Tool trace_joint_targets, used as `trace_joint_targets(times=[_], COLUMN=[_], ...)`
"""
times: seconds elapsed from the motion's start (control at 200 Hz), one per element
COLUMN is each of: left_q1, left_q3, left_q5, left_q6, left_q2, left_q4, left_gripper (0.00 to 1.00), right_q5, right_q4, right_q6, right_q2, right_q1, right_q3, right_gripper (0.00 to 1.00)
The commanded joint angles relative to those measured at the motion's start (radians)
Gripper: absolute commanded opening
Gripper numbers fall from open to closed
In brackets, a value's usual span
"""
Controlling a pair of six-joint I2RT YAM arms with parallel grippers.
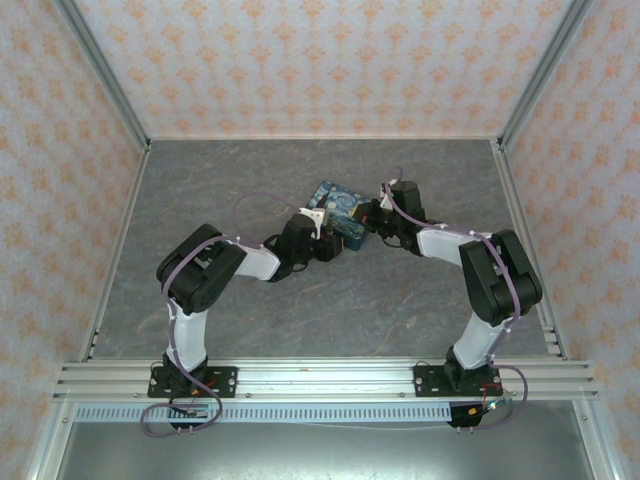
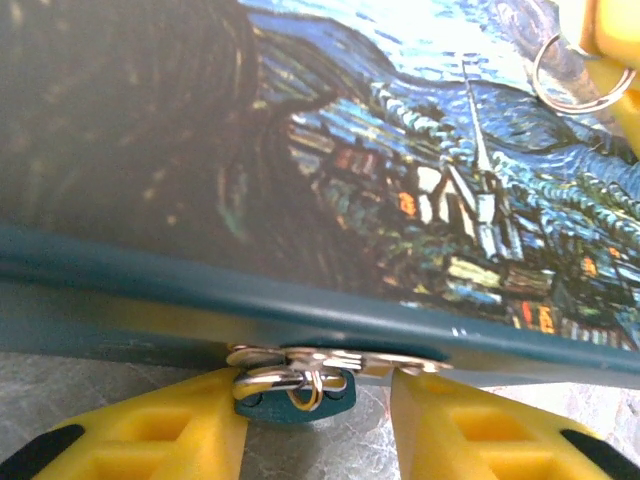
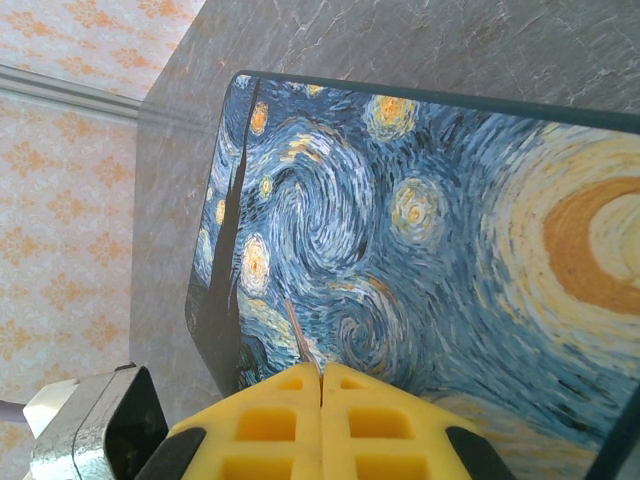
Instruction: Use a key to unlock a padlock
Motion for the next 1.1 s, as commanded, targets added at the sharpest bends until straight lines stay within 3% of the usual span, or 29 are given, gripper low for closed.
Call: trace_joint_targets(times=[0.0,0.3,0.505,0.761,0.916,1.091], left_q1=[-0.012,-0.015,-0.014,-0.024,-0.026,-0.034], left_q3=[0.022,0.025,0.008,0.033,0.033,0.047], left_q5=[-0.029,-0.046,-0.053,-0.024,0.021,0.061], left_q6=[-0.034,-0.070,-0.104,-0.263,-0.400,-0.527], left_q2=[0.023,0.041,-0.004,-0.102,-0.141,-0.171], left_q4=[-0.030,-0.021,-0.040,-0.173,-0.202,-0.253], left_gripper=[0.38,0.26,0.23,0.22,0.18,0.18], right_q5=[0.031,0.030,0.033,0.128,0.186,0.174], right_q4=[-0.117,-0.108,-0.080,-0.199,-0.277,-0.244], right_q6=[-0.021,-0.021,-0.034,-0.185,-0.275,-0.304], right_q2=[0.019,0.012,-0.041,-0.291,-0.490,-0.647], right_q1=[0.001,0.002,0.001,-0.001,-0.001,0.026], right_q3=[-0.053,-0.059,-0.058,-0.082,-0.187,-0.351], right_gripper=[0.00,0.00,0.00,0.00,0.00,0.00])
